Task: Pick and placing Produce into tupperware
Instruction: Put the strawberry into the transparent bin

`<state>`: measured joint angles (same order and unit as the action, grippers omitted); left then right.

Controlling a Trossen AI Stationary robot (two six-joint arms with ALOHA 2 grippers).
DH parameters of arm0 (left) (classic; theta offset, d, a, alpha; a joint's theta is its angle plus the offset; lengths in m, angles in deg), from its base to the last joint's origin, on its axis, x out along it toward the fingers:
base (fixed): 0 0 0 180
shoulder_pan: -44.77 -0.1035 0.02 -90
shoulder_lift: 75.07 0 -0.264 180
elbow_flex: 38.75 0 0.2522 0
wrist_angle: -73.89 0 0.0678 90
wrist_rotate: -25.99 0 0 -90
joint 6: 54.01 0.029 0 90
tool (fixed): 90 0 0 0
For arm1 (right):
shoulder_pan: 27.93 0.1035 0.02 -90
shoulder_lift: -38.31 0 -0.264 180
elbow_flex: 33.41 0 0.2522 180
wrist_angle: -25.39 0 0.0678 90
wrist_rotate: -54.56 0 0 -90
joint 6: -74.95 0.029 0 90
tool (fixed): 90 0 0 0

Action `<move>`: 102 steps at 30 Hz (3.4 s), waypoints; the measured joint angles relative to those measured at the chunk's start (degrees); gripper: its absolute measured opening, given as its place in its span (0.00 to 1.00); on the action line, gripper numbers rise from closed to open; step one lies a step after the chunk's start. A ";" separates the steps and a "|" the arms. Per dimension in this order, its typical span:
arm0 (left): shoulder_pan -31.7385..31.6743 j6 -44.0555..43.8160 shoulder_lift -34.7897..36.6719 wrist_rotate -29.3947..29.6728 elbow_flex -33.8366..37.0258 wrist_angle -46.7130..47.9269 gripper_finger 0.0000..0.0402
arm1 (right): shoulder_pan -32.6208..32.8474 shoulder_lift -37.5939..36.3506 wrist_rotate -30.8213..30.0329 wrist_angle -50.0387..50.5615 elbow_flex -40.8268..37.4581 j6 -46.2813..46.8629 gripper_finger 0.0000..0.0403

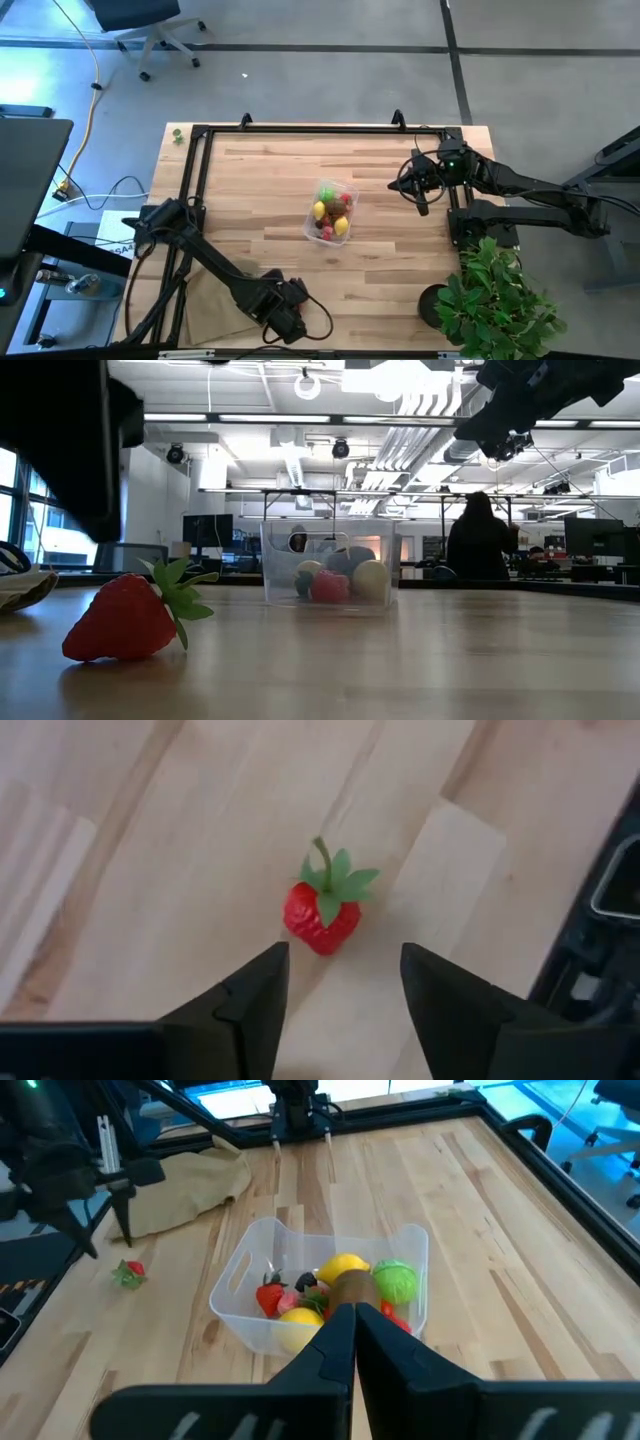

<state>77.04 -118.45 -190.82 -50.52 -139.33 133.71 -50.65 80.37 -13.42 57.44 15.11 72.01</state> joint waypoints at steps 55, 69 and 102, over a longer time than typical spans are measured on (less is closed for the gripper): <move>-0.07 6.45 -2.55 5.98 6.35 -9.47 0.44 | 0.00 -0.02 0.02 0.78 0.00 -0.01 0.01; -0.07 7.43 -2.55 6.42 6.35 -9.49 0.34 | 0.00 -0.02 0.00 0.78 0.00 0.00 0.01; -1.49 21.22 16.57 36.66 6.18 -10.24 0.33 | 0.00 -0.02 0.01 1.71 0.00 0.00 0.01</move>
<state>75.55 -97.23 -174.25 -13.86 -133.15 123.47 -50.65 80.35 -13.41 59.16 15.11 72.01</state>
